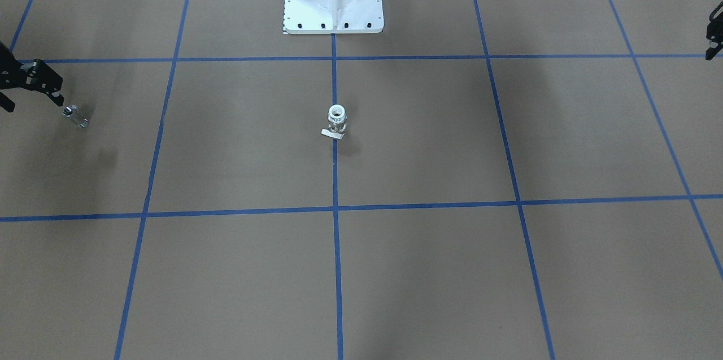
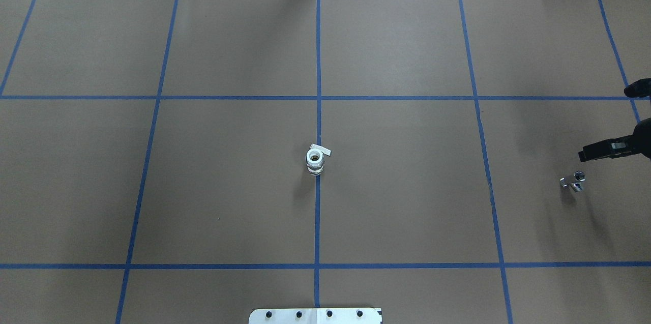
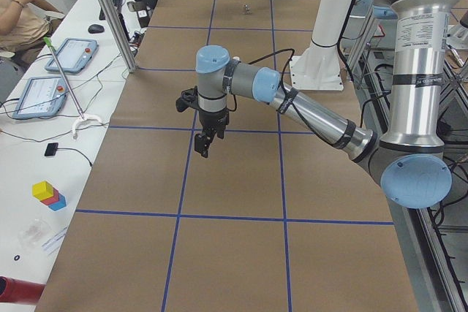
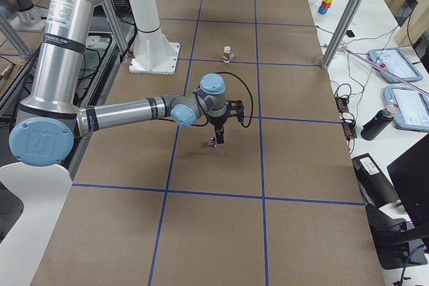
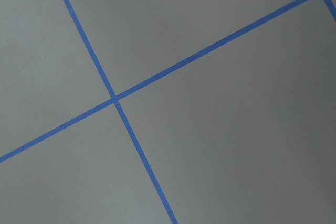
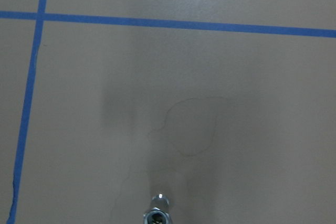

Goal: Assemble PPR valve and pipe with both arms
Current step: 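Lower the right gripper onto the chrome fitting and grasp it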

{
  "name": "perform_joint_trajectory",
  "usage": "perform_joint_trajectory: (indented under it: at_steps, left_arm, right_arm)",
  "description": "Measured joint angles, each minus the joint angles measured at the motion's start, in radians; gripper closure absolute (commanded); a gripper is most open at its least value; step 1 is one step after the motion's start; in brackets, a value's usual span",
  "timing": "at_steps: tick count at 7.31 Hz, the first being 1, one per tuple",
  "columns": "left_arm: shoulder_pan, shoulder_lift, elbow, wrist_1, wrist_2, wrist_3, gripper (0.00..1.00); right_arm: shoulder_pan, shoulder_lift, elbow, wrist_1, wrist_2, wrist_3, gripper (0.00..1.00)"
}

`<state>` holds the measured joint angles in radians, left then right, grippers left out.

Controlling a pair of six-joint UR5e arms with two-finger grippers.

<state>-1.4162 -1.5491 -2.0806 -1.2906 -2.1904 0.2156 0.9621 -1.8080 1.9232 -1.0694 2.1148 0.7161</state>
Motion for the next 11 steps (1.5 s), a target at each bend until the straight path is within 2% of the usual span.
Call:
perform_joint_trajectory:
  at_steps: [2,4,5,6,11]
  left_arm:
    - [-0.001,0.000,0.002,-0.004,0.000,0.001,0.00]
    - [-0.001,-0.002,0.002,-0.006,-0.001,0.001,0.00]
    - [-0.001,-0.003,0.001,-0.007,-0.001,0.001,0.00]
    - [-0.001,-0.004,0.001,-0.007,-0.002,0.001,0.00]
    - [0.000,-0.004,0.001,-0.007,-0.002,0.002,0.00]
  right_arm:
    - [-0.084,0.009,-0.022,0.027,-0.071,0.069,0.03]
    - [-0.121,0.010,-0.062,0.071,-0.093,0.086,0.14]
    - [-0.127,0.010,-0.100,0.124,-0.096,0.087,0.40]
    - [-0.129,0.009,-0.125,0.160,-0.097,0.090,0.49]
    - [-0.132,-0.009,-0.125,0.183,-0.088,0.098,0.45]
